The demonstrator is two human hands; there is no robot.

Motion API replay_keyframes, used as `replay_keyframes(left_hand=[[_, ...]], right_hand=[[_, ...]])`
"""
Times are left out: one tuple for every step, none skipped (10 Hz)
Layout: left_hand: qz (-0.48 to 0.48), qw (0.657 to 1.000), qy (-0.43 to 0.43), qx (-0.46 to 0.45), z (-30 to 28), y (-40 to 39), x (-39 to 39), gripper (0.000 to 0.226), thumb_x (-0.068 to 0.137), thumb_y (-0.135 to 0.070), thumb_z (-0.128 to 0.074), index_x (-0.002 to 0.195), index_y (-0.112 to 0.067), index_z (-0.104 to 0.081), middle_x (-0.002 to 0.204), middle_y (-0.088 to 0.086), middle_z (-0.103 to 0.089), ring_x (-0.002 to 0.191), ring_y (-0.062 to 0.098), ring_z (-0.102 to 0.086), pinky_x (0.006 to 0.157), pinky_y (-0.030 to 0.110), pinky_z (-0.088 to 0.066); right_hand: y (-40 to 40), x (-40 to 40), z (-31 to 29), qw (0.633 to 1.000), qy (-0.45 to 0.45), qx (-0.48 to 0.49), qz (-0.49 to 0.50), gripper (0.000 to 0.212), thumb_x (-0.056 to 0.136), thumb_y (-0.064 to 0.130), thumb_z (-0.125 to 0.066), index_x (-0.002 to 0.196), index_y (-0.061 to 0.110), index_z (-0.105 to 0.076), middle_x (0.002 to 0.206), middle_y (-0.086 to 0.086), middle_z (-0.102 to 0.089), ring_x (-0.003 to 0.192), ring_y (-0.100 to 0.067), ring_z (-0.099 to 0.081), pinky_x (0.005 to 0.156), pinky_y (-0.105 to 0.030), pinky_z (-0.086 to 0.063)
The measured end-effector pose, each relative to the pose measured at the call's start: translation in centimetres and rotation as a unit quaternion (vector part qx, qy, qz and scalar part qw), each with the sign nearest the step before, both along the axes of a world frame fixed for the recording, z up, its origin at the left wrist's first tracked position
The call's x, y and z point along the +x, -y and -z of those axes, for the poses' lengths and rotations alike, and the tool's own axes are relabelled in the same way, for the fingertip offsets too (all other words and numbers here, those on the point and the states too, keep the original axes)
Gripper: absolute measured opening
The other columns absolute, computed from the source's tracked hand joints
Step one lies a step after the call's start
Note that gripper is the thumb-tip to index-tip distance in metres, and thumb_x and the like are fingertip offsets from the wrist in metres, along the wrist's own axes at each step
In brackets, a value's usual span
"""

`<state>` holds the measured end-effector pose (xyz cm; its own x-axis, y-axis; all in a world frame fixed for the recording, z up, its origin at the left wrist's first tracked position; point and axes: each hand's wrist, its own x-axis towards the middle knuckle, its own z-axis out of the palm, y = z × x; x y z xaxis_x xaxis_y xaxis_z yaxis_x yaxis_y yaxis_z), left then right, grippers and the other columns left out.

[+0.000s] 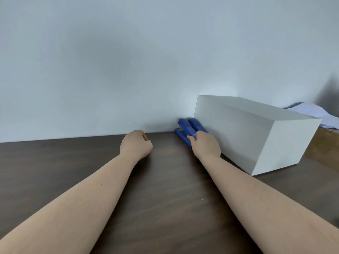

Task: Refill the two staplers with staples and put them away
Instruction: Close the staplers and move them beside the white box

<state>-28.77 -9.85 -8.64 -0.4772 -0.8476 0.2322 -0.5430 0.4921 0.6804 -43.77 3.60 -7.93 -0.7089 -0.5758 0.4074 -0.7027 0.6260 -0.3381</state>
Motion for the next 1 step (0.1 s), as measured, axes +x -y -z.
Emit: replay_keyframes(left_hand=[[0.007, 1.0, -0.004, 0.001, -0.16, -0.3, 0.18, 0.01, 0.082, -0.02, -0.052, 0.085, -0.014, -0.06, 0.089, 0.007, -0.073, 0.092, 0.025, -0.062, 0.067, 0.028, -0.042]], right_hand=[[-0.48, 0.12, -0.1, 0.999, 0.033, -0.027, 0.001, 0.043, 0.095, 0.039, -0.043, 0.06, 0.017, -0.035, 0.06, 0.002, -0.041, 0.068, -0.024, -0.047, 0.054, -0.03, -0.031]])
